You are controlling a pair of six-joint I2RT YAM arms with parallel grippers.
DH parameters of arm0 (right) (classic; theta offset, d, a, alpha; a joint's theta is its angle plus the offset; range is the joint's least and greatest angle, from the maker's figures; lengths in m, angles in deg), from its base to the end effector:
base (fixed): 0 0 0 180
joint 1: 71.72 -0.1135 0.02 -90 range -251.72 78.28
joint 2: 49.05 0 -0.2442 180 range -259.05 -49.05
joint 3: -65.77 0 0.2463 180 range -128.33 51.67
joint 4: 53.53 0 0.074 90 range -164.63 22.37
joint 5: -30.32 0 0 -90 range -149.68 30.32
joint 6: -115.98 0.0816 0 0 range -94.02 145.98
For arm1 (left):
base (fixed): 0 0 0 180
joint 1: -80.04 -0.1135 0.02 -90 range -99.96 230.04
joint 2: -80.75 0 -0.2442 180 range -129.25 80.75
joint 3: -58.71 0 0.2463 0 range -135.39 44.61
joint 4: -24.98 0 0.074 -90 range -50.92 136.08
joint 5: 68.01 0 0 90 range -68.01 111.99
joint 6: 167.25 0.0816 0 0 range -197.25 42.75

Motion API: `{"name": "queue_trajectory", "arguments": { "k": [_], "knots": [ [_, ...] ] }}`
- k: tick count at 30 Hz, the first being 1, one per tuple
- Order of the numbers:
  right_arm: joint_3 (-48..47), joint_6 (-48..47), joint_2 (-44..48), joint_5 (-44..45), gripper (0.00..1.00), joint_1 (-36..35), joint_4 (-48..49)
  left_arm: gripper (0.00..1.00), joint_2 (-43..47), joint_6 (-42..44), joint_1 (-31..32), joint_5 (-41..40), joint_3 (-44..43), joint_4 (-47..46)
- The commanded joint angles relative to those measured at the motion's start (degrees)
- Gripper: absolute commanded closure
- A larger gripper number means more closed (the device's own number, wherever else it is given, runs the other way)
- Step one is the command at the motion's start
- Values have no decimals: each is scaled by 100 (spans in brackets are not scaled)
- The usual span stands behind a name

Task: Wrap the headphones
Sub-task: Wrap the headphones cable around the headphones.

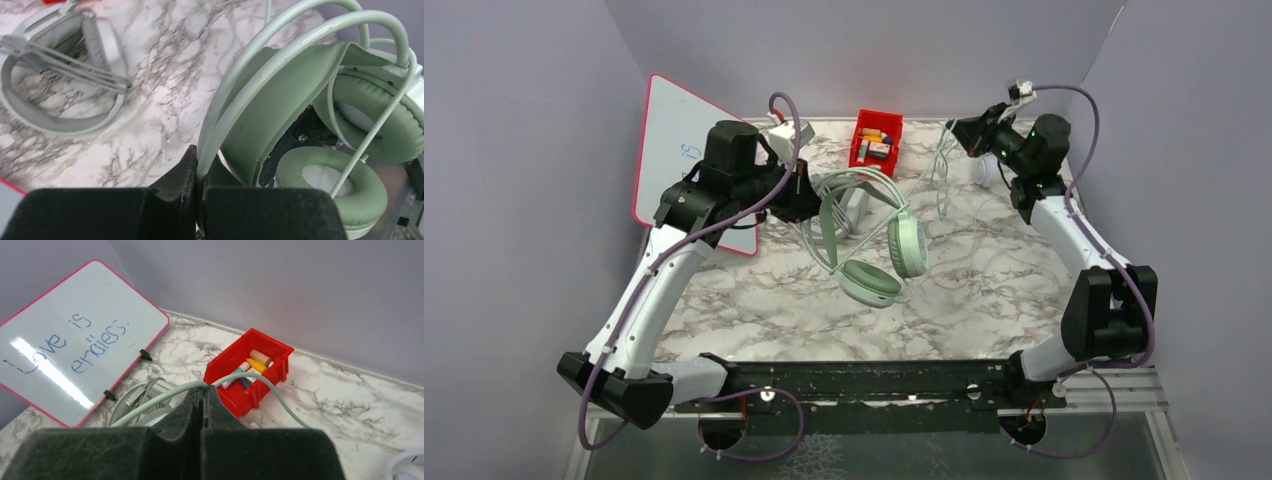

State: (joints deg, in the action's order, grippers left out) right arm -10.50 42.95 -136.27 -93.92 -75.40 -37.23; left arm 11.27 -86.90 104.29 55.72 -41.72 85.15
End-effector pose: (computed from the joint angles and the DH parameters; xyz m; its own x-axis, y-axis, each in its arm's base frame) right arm 0.3871 0.0709 0.3238 -0.0897 0.2360 -0.9676 -0.6126 0.7529 0.2404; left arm 0.2271 -0.1520 0.3996 -0.5701 0.1039 -0.8150 0.6977 0.5849 -0.4135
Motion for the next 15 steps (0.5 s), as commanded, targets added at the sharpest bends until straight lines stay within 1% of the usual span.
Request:
{"name": "queue_trajectory", "arguments": {
  "k": [1,6,9,11,15],
  "knots": [
    [-966,-838,215,-340,100,11,-2156,100,-83,213,35,-1075,105,247],
    [-1949,-1215,171,-625,100,13,-3965,100,-306,176,40,-2244,159,238],
    [-2627,-1331,-18,-1032,100,4,-4984,100,-513,189,70,-2811,117,191],
    [-2926,-1304,-60,-1275,100,8,-5380,100,-649,166,84,-3110,100,92],
    [-3216,-1176,-24,-1701,100,-69,-5717,100,-898,162,166,-3659,2,-112]
  ]
}}
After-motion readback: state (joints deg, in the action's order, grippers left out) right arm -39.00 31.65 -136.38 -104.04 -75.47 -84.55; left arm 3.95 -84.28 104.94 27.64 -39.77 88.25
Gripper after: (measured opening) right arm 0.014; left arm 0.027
